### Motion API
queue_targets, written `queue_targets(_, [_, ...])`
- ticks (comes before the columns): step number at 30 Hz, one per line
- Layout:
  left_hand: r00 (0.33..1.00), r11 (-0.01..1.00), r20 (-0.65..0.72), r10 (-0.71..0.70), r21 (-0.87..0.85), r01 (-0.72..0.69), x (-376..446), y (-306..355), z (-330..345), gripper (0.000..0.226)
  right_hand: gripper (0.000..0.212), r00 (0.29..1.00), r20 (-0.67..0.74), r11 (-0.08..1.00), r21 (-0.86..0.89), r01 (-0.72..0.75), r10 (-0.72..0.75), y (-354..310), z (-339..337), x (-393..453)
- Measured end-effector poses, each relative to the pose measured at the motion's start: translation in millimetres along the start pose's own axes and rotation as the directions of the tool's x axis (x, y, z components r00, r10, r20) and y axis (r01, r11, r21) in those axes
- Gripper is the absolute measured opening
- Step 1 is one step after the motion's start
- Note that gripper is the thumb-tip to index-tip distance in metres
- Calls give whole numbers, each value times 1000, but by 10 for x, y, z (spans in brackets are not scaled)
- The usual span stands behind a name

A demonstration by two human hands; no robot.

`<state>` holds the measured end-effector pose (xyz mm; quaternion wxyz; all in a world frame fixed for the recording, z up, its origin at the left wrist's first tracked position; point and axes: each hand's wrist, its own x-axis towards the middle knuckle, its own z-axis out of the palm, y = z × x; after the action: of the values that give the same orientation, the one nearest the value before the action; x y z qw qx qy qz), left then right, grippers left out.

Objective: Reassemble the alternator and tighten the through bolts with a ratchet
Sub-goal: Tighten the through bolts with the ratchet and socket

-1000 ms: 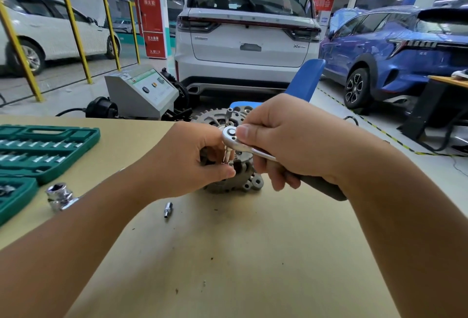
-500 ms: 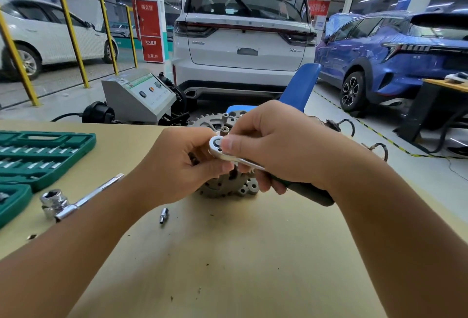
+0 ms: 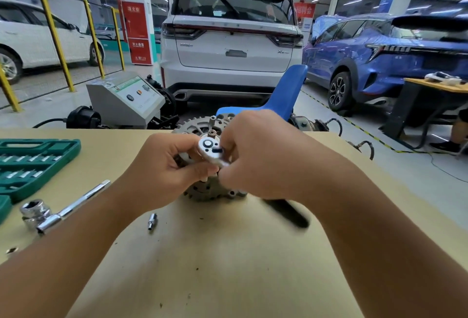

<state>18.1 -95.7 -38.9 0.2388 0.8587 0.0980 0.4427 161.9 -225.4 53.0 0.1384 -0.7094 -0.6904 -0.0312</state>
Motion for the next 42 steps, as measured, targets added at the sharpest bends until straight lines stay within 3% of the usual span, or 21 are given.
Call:
queue_targets(2, [999, 999, 34, -26, -26, 27, 3, -32, -28, 21, 11, 993, -119, 992, -122, -29, 14, 24, 19, 7])
queue_targets(4, [999, 999, 37, -24, -23, 25, -3, -36, -11, 21, 7, 984, -180, 990, -137, -29, 4, 10, 17, -6])
queue_targets(5, [1000, 1000, 16, -16, -22, 17, -6, -31, 11, 20, 6, 989, -145, 996, -86, -1, -11, -10, 15, -22])
queue_targets(8, [999, 998, -46, 17, -64, -20, -36, -33, 76, 12, 36, 999, 26, 999, 51, 20, -21, -49, 14, -32])
queue_targets(11, [999, 997, -45, 16, -70, -19, -23, -51, 44, 14, 5, 997, -69, 1000, -18, -19, 18, 9, 14, 0])
queue_targets(14, [999, 1000, -42, -6, 19, 7, -2, -57, 22, 11, 13, 978, -204, 987, -143, -76, 46, 47, -20, 5])
queue_targets(16, [999, 1000, -40, 10, 24, -9, -1, -40, 22, 8, 34, 1000, -11, 998, -59, -9, 9, 6, -73, -14])
queue_targets(18, [998, 999, -33, 47, 18, -47, -7, -11, 6, 9, 43, 982, 179, 997, -23, 72, -66, -76, -102, -35])
queue_targets(21, [1000, 1000, -12, 25, -2, -25, 2, -24, -41, 6, 32, 1000, -2, 998, -56, 24, -24, -83, -64, -67])
queue_targets(24, [1000, 1000, 5, -20, 17, 20, 1, -63, -53, 23, 17, 980, -199, 986, -158, -57, 25, -1, -12, -49])
queue_targets(26, [1000, 999, 3, -22, 35, 22, 3, -43, -26, 20, 21, 988, -152, 990, -135, -49, 29, 24, -2, -31])
queue_targets(29, [1000, 1000, 4, 4, -27, -4, 0, -3, 9, 14, 30, 997, 74, 999, 48, 12, -15, -20, 5, -17])
queue_targets(31, [1000, 999, 15, -1, -50, 1, 2, -25, 2, 17, 25, 999, 34, 996, 84, 1, -4, -10, 13, -6])
queue_targets(33, [999, 999, 33, -23, -27, 24, 14, -54, -25, 21, 2, 993, -119, 999, -41, -20, 15, 26, 22, 16])
queue_targets(35, [998, 1000, 63, -17, 26, 15, 25, -49, -34, 22, 10, 979, -201, 991, -126, -44, 18, 28, 41, -3])
queue_targets(36, [997, 999, 72, -11, 32, 9, 33, -40, -29, 19, 5, 984, -179, 994, -109, -24, 4, 3, 27, -19])
queue_targets(39, [997, 1000, 79, 14, 10, -15, 31, -13, -32, 10, 35, 1000, 15, 1000, 13, 7, -8, -48, 32, -41])
queue_targets(42, [994, 1000, 106, -6, -27, 9, 33, -8, -74, 10, 11, 999, -30, 1000, -22, -22, 21, -1, 14, -13])
